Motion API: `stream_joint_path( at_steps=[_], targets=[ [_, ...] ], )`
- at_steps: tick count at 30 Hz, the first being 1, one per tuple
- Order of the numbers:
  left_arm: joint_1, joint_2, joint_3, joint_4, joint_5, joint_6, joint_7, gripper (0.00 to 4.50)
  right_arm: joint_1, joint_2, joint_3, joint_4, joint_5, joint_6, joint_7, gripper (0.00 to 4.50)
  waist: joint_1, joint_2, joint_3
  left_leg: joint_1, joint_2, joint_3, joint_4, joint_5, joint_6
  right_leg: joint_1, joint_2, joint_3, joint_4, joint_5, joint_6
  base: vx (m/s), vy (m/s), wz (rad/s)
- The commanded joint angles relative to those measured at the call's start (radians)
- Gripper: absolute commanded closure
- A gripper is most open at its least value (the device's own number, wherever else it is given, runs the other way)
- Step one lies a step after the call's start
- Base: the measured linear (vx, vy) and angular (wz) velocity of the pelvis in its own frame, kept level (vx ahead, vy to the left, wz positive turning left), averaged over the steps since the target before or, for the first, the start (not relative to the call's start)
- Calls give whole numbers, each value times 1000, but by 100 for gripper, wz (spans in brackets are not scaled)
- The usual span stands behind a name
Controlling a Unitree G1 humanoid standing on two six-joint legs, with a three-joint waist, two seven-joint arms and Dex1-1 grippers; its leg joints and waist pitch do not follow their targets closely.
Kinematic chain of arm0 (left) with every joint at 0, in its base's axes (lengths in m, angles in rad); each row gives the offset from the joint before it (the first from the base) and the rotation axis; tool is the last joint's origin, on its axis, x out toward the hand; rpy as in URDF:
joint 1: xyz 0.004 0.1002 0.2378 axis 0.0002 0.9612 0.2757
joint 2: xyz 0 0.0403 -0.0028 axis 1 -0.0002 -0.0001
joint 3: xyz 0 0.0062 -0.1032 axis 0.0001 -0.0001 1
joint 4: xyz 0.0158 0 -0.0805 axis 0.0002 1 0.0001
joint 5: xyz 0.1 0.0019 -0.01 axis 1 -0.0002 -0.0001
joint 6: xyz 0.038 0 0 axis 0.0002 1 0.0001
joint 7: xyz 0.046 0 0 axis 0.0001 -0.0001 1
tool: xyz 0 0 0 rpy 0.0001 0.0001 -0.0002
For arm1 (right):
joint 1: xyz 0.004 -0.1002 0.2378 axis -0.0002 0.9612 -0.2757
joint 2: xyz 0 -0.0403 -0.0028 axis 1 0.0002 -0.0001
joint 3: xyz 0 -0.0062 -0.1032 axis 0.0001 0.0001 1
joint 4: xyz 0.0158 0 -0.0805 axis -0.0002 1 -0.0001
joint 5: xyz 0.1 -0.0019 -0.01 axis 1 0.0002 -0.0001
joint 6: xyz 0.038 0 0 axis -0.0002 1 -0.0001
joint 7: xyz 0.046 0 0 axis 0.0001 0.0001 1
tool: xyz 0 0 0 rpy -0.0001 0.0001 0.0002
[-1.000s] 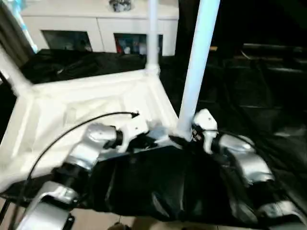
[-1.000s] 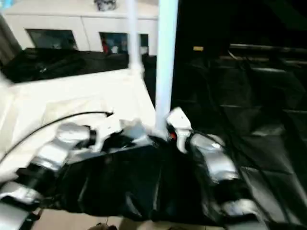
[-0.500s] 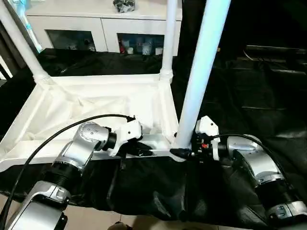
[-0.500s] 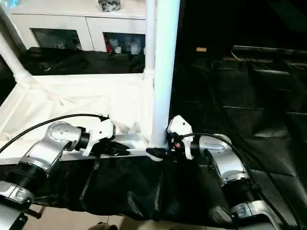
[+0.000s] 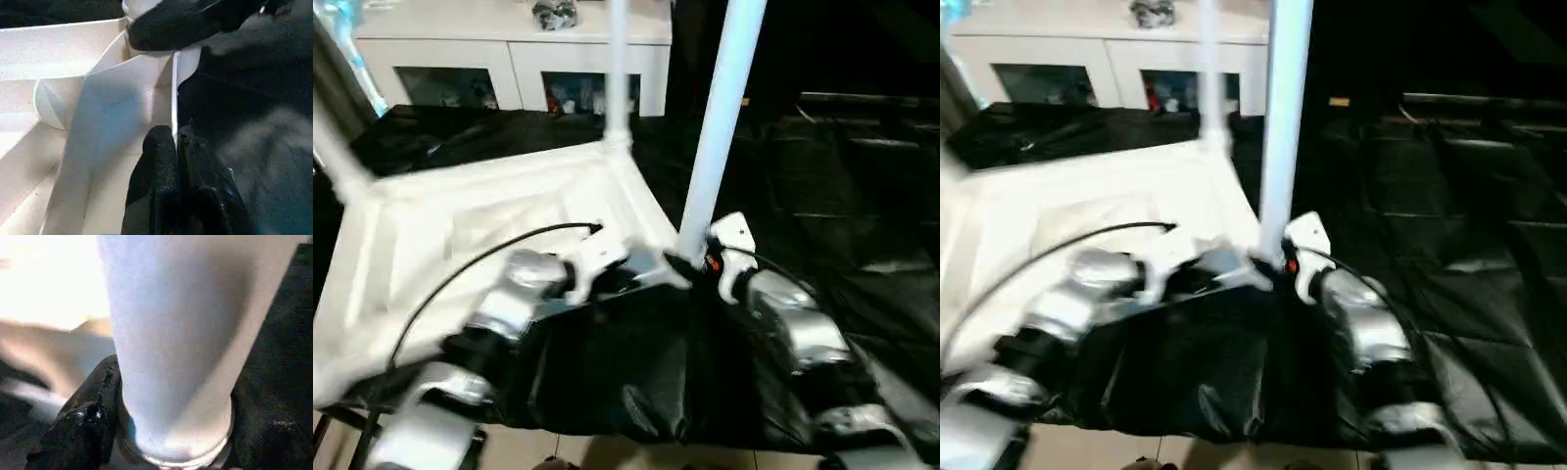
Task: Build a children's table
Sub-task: Rotate leg to tighten
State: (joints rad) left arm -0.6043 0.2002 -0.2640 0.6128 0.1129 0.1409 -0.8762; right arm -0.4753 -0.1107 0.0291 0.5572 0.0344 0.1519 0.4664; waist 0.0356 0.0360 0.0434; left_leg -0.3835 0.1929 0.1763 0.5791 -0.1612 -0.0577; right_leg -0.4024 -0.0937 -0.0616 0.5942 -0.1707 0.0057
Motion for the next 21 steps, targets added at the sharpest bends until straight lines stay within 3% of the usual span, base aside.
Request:
stream_joint_path(
  at_steps=[1,5,7,9,12,13,17,21],
  targets=[
    [-33,-58,-2,-15,5,13,99,450,-5,77,73,32,-23,6,-37,181,0,-3,-60,20,25,-9,-73,-352,-11,37,-44,32,-84,-338,-191,0,0,0],
    [-40,-115,-29,-5,32,7,150,450,-38,148,77,88,-71,-51,-156,181,-4,-1,-60,19,23,-10,-74,-354,-8,36,-43,31,-88,-355,-181,0,0,0],
    [-36,-110,-44,-9,40,-3,140,450,-39,150,68,87,-55,-61,-143,125,-3,1,-60,17,25,-11,-75,-357,1,37,-42,32,-87,-337,-179,0,0,0],
    [-26,-99,-51,-23,39,-12,123,450,-35,148,48,72,-21,-52,-110,109,-3,0,-61,16,25,-10,-75,-355,6,38,-42,32,-85,-319,-181,0,0,0],
    [-13,-79,-52,-45,38,-27,97,450,-30,127,49,59,-12,-58,-78,93,-3,2,-61,16,26,-10,-75,-351,11,38,-42,32,-83,-302,-188,0,0,0],
    [-7,-64,-51,-54,35,-35,76,450,-27,108,56,52,-15,-70,-54,66,-2,1,-61,16,26,-9,-75,-349,11,39,-42,32,-83,-297,-192,0,0,0],
    [8,-5,-53,-73,25,-82,-18,450,-19,34,64,39,-13,-110,46,66,-1,-2,-65,11,26,-9,-71,-315,26,46,-45,31,-78,-252,-202,0,0,0],
    [19,63,-55,-82,-2,-121,-128,450,3,-56,104,-6,8,-132,237,66,2,1,-68,13,30,-5,-65,-264,53,48,-41,32,-65,-135,-243,0,0,0]
  ],
)
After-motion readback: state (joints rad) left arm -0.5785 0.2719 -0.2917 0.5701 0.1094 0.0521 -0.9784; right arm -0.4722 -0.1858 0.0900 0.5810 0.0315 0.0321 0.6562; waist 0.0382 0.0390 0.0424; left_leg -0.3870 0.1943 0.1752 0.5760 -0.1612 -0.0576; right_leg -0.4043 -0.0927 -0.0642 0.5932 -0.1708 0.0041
